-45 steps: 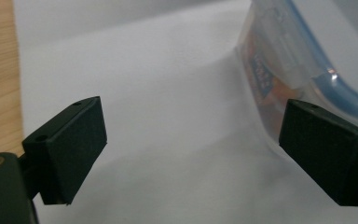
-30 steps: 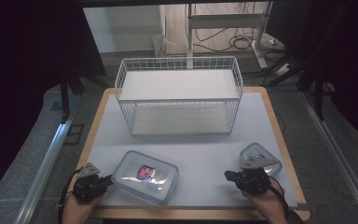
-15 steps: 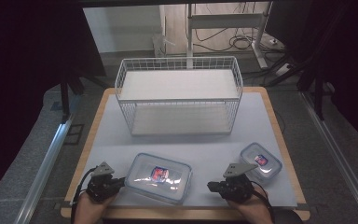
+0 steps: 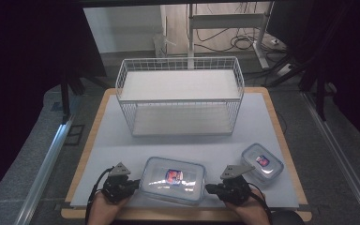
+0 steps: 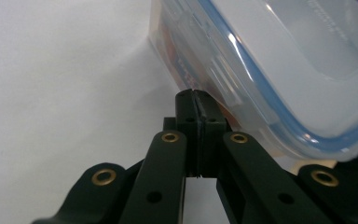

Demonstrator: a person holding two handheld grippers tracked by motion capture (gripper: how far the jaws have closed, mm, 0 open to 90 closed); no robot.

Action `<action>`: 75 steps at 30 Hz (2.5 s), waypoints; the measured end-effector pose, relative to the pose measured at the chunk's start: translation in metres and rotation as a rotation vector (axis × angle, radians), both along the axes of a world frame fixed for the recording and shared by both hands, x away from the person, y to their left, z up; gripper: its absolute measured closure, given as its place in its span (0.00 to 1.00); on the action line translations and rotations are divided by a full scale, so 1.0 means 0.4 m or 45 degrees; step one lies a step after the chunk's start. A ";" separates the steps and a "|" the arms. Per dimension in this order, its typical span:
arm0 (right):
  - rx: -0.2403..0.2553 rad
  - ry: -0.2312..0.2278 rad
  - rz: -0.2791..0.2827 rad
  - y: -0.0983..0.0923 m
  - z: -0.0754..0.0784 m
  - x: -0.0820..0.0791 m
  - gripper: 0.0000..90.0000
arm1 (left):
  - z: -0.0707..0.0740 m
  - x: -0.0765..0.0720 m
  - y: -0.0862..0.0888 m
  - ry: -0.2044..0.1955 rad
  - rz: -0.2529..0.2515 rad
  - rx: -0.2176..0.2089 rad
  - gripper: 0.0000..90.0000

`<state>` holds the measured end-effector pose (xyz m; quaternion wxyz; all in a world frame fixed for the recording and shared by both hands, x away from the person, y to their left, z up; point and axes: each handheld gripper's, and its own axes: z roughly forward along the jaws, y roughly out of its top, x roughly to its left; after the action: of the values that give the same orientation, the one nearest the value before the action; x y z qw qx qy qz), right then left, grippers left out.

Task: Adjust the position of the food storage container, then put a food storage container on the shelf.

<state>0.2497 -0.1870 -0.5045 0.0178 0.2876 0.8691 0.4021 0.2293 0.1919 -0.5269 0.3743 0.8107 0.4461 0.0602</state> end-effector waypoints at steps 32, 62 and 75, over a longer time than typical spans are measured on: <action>-0.100 -0.103 -0.248 -0.046 0.010 0.143 1.00 | 0.001 0.106 -0.096 0.007 0.070 -0.010 0.99; -0.101 -0.133 -0.145 -0.125 0.023 0.089 0.42 | -0.007 0.007 0.016 -0.199 0.058 0.103 0.07; -0.079 -0.116 -0.135 -0.127 0.016 0.094 0.35 | -0.011 0.013 0.034 -0.226 0.095 0.028 0.03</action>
<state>0.2873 -0.2380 -0.4982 0.0876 0.3138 0.8629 0.3863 0.2345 0.2056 -0.5313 0.4008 0.7890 0.4406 0.1505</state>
